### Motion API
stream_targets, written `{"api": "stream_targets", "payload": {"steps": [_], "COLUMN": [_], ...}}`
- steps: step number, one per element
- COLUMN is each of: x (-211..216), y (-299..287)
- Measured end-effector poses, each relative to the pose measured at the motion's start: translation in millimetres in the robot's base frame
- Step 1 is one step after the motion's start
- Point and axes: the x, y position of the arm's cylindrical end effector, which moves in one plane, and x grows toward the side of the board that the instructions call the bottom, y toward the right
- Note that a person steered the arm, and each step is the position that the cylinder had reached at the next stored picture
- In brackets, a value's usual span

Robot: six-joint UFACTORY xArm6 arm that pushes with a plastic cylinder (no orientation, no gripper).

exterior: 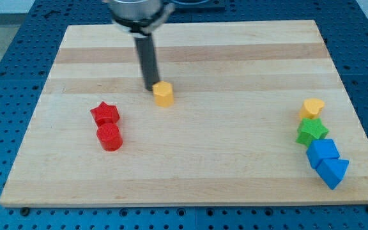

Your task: Move the yellow hexagon slightly right

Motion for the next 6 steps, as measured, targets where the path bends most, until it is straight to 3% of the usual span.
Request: {"api": "stream_targets", "payload": {"steps": [1, 3, 4, 5, 6], "x": [6.3, 5.0, -12.0, -6.6, 31.7], "y": [50.3, 45.0, -30.9, -39.8, -38.4]}}
